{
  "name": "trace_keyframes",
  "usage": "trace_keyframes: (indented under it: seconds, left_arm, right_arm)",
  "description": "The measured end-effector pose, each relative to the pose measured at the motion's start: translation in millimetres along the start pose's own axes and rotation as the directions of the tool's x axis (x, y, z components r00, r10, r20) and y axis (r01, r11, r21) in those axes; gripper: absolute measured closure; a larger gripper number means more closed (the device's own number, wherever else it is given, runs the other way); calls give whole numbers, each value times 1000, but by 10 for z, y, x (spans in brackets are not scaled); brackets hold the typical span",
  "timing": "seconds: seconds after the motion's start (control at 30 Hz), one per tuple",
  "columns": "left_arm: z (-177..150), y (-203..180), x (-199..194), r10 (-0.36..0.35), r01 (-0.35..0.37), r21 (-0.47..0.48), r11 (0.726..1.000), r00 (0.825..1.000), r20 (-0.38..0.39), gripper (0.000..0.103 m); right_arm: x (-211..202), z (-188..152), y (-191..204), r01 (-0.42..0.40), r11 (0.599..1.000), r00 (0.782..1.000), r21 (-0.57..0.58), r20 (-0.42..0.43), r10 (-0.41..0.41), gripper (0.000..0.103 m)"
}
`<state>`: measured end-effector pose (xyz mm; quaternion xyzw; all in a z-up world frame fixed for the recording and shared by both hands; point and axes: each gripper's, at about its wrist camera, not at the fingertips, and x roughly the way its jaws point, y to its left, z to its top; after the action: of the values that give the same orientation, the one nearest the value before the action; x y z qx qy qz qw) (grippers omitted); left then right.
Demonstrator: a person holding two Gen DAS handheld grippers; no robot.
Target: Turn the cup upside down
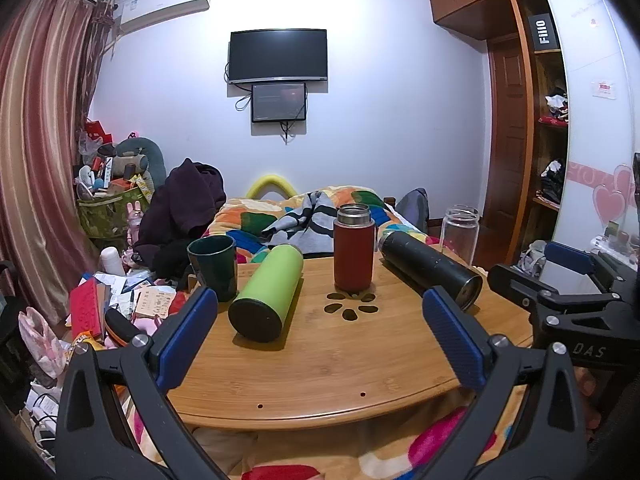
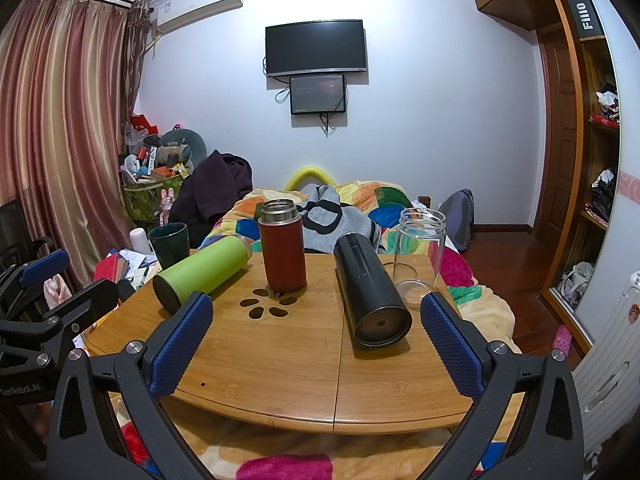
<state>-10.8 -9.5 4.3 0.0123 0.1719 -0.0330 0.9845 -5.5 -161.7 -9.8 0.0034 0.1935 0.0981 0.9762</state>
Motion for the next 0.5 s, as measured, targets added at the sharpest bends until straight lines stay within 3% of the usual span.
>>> trace_keyframes:
  seconds: [0.33,0.5]
  left_arm:
    - [25,22,65,-27,27,1,1000,1000,-12,0]
    - [182,143,363,-108,109,15,994,991,-81,0]
  right_arm:
    - [42,-13,0,4,1000,1000,-2,-10,-4,0]
    - [130,-11,-30,12,1000,1000,-10,-19,-12,0]
